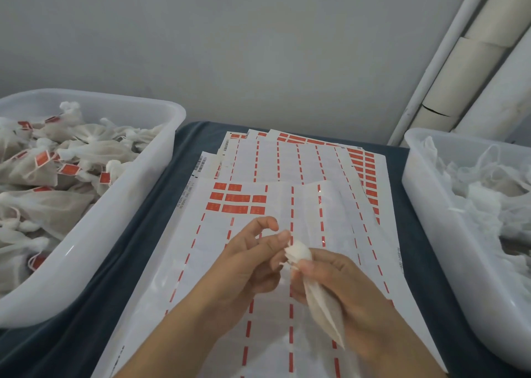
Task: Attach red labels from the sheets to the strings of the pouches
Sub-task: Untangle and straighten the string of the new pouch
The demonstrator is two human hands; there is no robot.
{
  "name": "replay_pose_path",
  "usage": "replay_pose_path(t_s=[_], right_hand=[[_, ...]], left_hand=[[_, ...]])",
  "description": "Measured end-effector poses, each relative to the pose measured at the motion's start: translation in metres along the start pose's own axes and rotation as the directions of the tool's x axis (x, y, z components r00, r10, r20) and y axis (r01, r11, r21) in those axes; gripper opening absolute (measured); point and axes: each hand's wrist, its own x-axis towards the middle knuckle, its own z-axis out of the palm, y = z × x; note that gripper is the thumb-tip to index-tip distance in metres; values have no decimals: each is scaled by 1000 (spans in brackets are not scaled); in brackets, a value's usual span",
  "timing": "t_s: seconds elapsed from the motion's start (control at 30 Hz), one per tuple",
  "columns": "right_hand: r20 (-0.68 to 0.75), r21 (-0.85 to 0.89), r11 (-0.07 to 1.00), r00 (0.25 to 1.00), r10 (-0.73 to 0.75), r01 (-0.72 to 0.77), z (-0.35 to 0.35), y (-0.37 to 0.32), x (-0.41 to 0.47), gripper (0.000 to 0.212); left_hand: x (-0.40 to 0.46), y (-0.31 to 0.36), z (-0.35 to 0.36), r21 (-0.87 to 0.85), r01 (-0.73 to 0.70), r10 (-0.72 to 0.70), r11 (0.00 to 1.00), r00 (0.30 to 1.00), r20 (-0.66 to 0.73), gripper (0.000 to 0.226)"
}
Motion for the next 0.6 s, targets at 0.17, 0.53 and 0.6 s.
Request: replay_pose_path(t_s=[0.17,0.53,0.6], right_hand=[[6,129,991,1000,23,-24,-1,-4,-2,23],[-341,-248,964,923,-178,95,0,4,4,38],[-330,-229,967,926,-185,111,0,5,5,32]], left_hand=[[-1,-5,2,-8,-1,1,1000,1000,-15,32],[-2,-20,6,758,-309,469,574,883,4,30],[-1,-16,4,710,-300,469,637,882,-48,31]])
